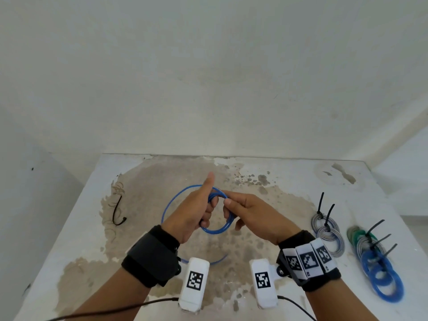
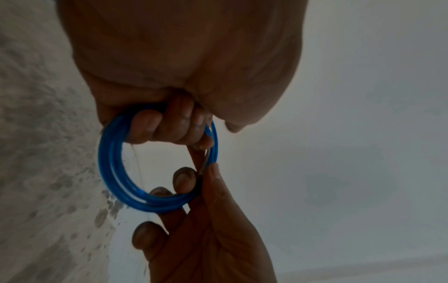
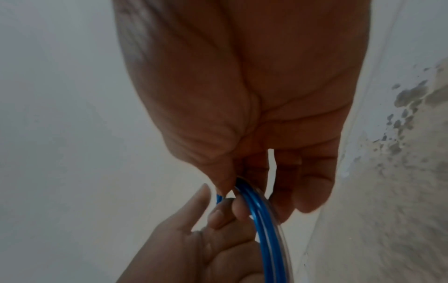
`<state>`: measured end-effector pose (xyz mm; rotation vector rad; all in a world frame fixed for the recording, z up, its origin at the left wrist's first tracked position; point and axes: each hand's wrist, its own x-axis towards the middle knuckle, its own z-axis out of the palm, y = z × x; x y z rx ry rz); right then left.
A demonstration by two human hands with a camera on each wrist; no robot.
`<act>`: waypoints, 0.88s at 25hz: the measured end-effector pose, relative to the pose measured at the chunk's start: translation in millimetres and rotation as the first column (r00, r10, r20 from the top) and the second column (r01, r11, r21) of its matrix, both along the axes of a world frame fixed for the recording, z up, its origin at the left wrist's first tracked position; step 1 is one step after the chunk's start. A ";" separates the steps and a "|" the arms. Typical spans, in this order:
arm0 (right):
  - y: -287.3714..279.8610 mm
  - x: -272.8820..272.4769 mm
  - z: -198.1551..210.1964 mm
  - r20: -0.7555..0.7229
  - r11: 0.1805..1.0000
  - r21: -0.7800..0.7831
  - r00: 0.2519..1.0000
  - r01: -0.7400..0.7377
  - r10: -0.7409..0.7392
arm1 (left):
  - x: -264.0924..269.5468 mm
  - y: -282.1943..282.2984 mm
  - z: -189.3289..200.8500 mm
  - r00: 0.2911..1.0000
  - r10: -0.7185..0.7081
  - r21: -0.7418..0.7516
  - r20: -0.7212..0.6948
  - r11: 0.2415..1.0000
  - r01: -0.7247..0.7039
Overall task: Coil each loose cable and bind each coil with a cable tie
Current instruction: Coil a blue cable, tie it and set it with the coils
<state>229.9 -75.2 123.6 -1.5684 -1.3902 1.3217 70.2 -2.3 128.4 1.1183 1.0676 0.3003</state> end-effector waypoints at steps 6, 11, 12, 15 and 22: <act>-2.3 -10.4 -6.5 -0.094 0.962 0.113 0.966 0.250 -0.240 | 11.8 -4.0 2.8 0.999 0.033 0.133 -0.014 0.991 -0.031; -2.4 -18.5 -15.1 -0.101 0.880 0.232 0.910 0.415 -0.402 | 20.5 -11.6 -1.3 0.995 0.070 0.276 -0.076 0.960 -0.047; -1.4 -19.0 -15.9 -0.093 0.877 0.227 0.906 0.424 -0.414 | 21.0 -12.8 -2.3 0.993 0.090 0.293 -0.082 0.954 -0.062; 2.8 -20.6 -16.7 -0.055 0.867 0.240 0.897 0.438 -0.438 | 22.2 -12.5 -5.1 0.992 0.114 0.284 -0.058 0.954 -0.093; 6.4 -2.2 -12.1 0.031 0.879 0.210 0.895 0.429 -0.445 | 1.6 1.7 1.5 0.937 -0.068 0.233 -0.343 0.960 0.155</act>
